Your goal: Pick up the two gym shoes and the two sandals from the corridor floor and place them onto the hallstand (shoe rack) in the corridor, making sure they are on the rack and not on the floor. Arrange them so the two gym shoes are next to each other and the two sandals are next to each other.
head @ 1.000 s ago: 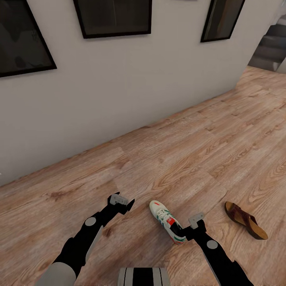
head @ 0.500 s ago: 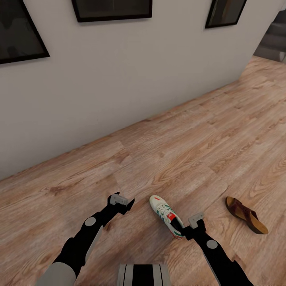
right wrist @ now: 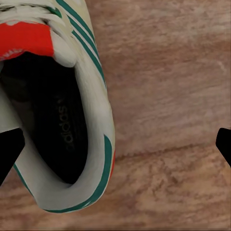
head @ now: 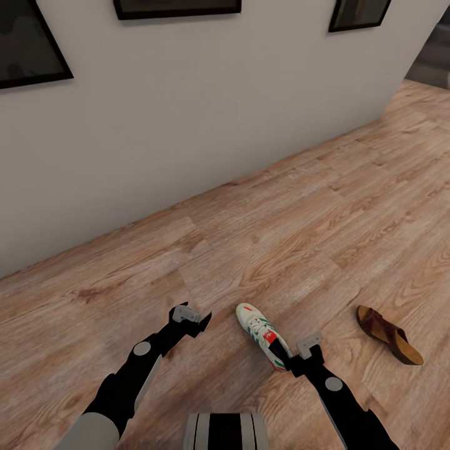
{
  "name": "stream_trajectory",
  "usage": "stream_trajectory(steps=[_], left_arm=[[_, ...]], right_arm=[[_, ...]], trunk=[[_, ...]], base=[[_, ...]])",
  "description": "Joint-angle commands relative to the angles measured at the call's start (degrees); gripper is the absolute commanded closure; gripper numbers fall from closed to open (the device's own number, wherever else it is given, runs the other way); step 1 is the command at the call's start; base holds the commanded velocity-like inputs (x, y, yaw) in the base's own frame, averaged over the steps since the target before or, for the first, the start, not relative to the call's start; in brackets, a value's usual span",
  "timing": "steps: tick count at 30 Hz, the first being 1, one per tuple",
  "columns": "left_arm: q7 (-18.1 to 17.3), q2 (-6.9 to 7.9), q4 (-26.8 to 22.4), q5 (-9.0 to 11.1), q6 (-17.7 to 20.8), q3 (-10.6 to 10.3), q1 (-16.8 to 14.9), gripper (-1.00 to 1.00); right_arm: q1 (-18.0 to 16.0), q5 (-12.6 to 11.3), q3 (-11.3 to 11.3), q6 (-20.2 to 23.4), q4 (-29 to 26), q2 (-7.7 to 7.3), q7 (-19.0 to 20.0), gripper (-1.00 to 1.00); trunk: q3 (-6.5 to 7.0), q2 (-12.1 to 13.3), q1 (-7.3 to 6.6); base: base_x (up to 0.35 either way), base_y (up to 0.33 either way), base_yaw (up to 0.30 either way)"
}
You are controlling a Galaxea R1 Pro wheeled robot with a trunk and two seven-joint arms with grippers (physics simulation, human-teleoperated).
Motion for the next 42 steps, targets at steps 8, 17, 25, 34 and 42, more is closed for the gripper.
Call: stream_trajectory(steps=[8,17,25,34,42], left_arm=[[-0.13,0.07,-0.01,-0.18,-0.26,-0.02,0.03,-1.00],[-0.13,0.08,-0.03,-0.18,-0.26,0.04,0.03,-1.00],[-0.13,0.08,-0.03,-0.18,-0.26,0.02,0.03,-1.00],[-0.13,0.08,-0.03,-0.18,-0.26,-0.01,0.02,-1.00],[-0.13,0.08,-0.03,-0.18,-0.26,0.01,-0.01,-1.00]], right_arm=[[-0.01,0.42,-0.01,-0.01,-0.08,-0.02,0.14,-1.00],[-0.01,0.36,-0.01,-0.01,-0.11,-0.02,0.14,-1.00],[-0.01,0.35,-0.01,-0.01,-0.11,-0.02,0.14,-1.00],[-0.01,0.35,-0.01,-0.01,-0.15,-0.02,0.14,-1.00],[-0.01,0.35,-0.01,-0.01,-0.17,-0.02,0.14,-1.00]], trunk=[[-0.78,-0.04,0.04],[-0.91,-0.04,0.04],[-0.92,-0.04,0.04],[-1.30,-0.04,0.04],[-1.50,-0.04,0.04]], base=[[0.000,0.000,0.001],[0.000,0.000,0.000],[0.000,0.000,0.001],[0.000,0.000,0.112],[0.000,0.000,0.072]])
